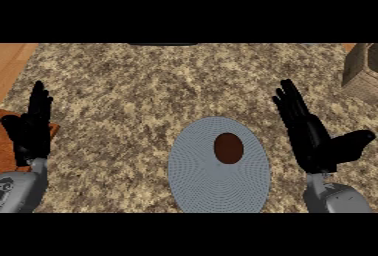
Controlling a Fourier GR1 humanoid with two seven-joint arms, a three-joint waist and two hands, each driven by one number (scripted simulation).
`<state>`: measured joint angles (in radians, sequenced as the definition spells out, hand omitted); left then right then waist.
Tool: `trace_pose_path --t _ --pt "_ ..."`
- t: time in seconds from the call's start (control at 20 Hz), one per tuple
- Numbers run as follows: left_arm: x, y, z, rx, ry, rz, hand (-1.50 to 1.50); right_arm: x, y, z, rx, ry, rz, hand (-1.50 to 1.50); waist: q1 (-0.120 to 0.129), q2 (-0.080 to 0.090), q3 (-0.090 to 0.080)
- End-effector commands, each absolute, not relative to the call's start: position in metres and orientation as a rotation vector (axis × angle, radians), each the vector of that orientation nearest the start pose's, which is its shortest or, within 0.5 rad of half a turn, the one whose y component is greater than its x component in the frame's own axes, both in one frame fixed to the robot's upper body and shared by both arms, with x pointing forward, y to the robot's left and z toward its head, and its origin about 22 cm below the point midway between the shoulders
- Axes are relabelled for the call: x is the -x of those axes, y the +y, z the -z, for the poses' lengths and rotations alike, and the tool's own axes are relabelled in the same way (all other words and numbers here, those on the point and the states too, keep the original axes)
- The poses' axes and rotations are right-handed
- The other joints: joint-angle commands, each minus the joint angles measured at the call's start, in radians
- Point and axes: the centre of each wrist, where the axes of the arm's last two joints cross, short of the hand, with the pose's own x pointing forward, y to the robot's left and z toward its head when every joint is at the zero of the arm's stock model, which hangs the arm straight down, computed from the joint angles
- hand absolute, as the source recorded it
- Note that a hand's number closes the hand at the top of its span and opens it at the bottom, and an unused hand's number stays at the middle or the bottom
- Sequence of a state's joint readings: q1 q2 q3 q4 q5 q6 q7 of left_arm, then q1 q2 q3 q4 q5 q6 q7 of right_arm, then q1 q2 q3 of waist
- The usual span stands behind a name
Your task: Pick the cupcake from the placemat and place it in the basket
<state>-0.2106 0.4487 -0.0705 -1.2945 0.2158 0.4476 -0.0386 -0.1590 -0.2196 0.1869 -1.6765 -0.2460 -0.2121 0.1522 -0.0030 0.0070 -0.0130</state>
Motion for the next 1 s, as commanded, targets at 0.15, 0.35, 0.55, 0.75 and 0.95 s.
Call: trace_pose_path --t 0.15,0.35,0.55,0.75,0.95 --pt "-0.265 0.288 0.033 -0.278 -1.246 -0.028 0.0 -0.298 -0.167 -0.103 -0.441 -1.78 -0.212 1.5 0.038 0.007 0.014" --pt "-0.237 0.273 0.065 -0.151 -1.062 0.071 0.0 -0.286 -0.111 -0.118 -0.706 -1.849 -0.669 1.5 0.085 0.01 0.013" --pt "-0.225 0.289 0.059 -0.147 -1.021 0.054 0.0 -0.257 -0.054 -0.069 -0.605 -1.871 -0.743 -1.5 0.047 -0.007 0.013" --pt "-0.205 0.292 0.066 -0.144 -1.007 0.049 0.0 -0.267 -0.048 -0.093 -0.285 -1.868 -0.828 -1.5 0.024 -0.015 0.011" --pt "-0.213 0.303 0.055 -0.168 -1.012 0.032 0.0 -0.3 -0.1 -0.117 0.245 -1.872 -1.062 -1.5 -0.006 -0.028 0.009"
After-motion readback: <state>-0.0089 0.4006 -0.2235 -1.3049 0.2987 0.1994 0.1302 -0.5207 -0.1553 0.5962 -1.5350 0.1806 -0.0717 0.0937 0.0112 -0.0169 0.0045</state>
